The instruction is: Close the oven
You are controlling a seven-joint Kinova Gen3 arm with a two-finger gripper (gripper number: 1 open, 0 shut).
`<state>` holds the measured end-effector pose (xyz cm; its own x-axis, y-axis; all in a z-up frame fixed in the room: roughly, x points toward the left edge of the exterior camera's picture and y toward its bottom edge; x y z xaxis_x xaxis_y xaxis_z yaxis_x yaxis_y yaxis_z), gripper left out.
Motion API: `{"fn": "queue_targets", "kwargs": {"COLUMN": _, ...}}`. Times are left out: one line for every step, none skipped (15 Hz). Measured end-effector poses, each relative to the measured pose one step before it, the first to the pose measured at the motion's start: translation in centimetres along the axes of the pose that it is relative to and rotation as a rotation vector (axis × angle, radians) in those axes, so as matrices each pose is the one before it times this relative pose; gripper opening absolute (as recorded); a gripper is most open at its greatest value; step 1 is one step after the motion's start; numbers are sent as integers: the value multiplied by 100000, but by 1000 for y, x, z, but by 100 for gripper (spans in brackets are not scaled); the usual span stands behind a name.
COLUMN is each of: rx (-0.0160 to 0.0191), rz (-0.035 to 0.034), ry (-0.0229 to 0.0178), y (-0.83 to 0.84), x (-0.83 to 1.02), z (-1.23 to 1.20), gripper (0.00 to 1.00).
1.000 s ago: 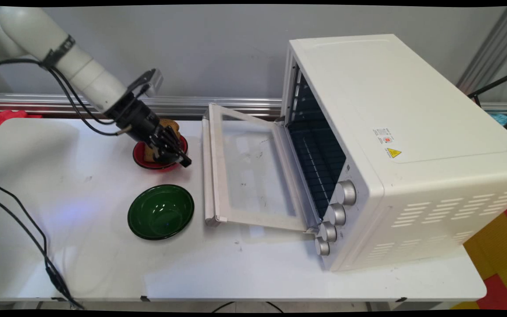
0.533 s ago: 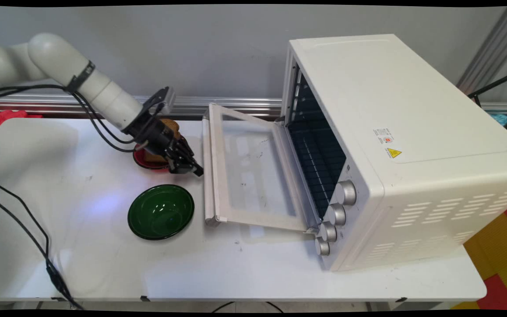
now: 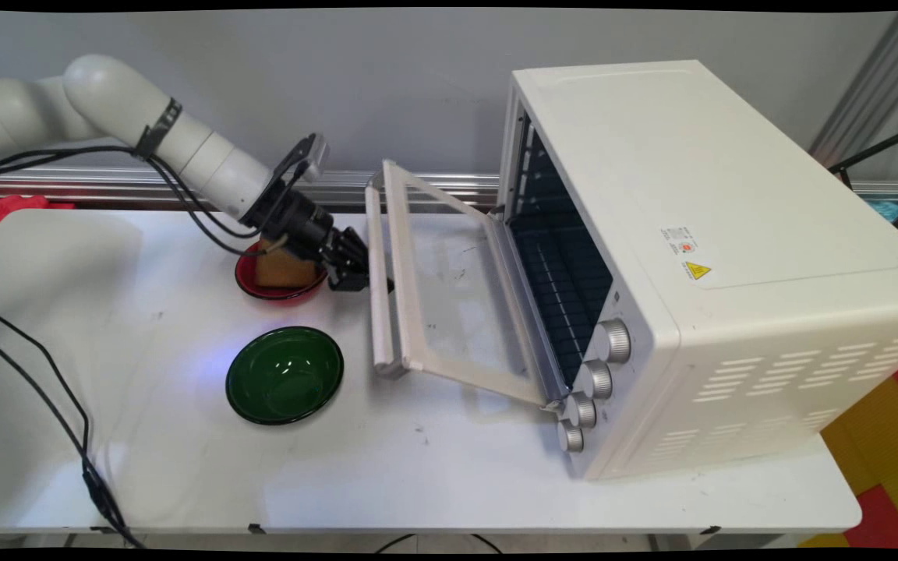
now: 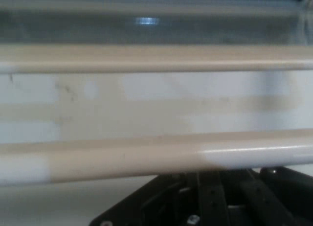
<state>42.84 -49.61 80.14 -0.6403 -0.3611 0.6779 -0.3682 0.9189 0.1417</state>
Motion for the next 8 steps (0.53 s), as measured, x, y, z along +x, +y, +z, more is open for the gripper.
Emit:
{"fn": "queue_targets", "kwargs": {"rx": -171, "rz": 249, "ry": 956, "y": 24, "x": 460, "z": 5, "gripper": 0}}
{"fn": "queue_targets", "kwargs": {"rx": 203, "rz": 229, "ry": 1859, "y": 58, "x": 701, "z": -167, "gripper": 0}}
{"fn": "queue_targets", "kwargs": {"rx": 410, "rz": 42, "ry": 1541, "y": 70, "x": 537, "z": -185, "gripper": 0}}
{"fn": "queue_targets", "kwargs": {"rx": 621, "rz": 156, "ry": 1787, "y": -22, "x": 711, "z": -162, "gripper": 0}}
{"fn": "queue_targets", "kwargs": {"rx": 506, "rz": 118, "ry": 1406, "y": -58, "x": 647, "z": -66, "gripper": 0}}
{"fn": "queue_targets", "kwargs": {"rx": 214, "rz": 132, "ry": 954, "y": -128, "x": 532, "z": 43, "gripper": 0}}
{"fn": "queue_targets", "kwargs": {"rx": 518, "rz": 150, "ry": 1655, "y": -79, "x": 799, "z": -35, "gripper": 0}}
{"fn": "queue_targets", "kwargs": {"rx": 340, "rz": 74, "ry": 1400, "y": -71, "x": 687, "z": 9, "gripper": 0}}
